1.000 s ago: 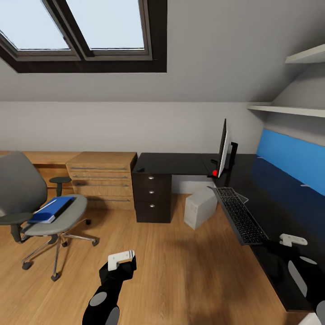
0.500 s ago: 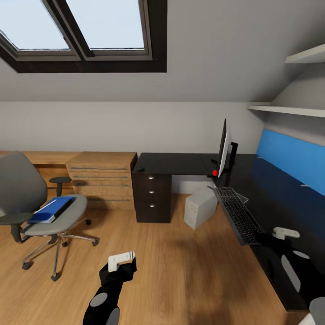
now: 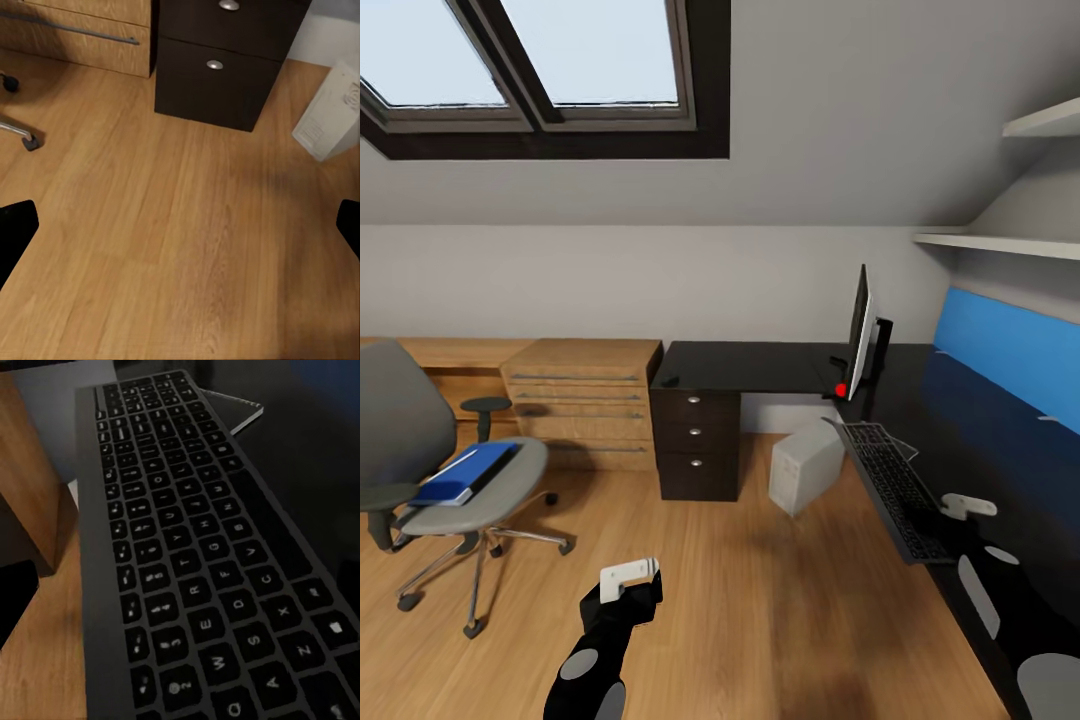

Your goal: In the bedroom, organize the workspace by keeping the computer under the desk, ensuring the monitor is on the desk, placing the keyboard on the desk next to the monitor, placing the mouse on the desk next to the keyboard, moving the folder from the swivel chair onto the desk next to the mouse, stacking the notebook on top of the folder with the pen on top of the notebook, and positioning the swivel chair next to the desk.

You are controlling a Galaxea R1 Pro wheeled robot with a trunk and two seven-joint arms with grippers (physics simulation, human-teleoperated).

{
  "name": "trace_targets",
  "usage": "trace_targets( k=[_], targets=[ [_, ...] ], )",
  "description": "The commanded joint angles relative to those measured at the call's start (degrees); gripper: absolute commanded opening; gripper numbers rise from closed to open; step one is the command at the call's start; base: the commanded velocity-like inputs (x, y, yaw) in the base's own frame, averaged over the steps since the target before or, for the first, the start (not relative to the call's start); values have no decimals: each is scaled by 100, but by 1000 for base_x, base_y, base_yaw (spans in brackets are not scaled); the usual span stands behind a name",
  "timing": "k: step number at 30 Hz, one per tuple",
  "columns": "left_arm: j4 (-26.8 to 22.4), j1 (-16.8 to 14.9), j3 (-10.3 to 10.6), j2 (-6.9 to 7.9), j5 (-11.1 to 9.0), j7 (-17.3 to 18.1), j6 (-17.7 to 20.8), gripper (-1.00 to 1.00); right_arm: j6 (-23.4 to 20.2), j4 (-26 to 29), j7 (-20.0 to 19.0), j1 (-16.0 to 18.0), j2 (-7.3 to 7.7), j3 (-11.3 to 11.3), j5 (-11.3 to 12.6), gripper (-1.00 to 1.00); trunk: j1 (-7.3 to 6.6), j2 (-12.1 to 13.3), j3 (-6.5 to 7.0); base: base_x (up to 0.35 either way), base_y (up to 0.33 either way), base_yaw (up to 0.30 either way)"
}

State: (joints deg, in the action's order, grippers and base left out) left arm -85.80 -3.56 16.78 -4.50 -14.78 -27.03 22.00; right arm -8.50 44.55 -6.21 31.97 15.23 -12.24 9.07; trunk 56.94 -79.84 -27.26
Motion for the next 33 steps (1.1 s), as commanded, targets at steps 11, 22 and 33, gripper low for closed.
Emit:
trace_targets(
  k=[11,22,33],
  targets=[
    [7,-5,9,2,-51,-48,15,100,-40,10,-25,2,-20,-15,42,100,3,-3,-6,324,0,0],
    [63,-5,9,1,-34,-48,6,100,-20,-8,-12,2,-11,-15,14,100,3,-3,-6,326,0,0],
    [63,-5,9,0,-34,-48,6,100,-20,-29,-12,2,-11,-15,-176,100,3,-3,-6,326,0,0]
  ],
)
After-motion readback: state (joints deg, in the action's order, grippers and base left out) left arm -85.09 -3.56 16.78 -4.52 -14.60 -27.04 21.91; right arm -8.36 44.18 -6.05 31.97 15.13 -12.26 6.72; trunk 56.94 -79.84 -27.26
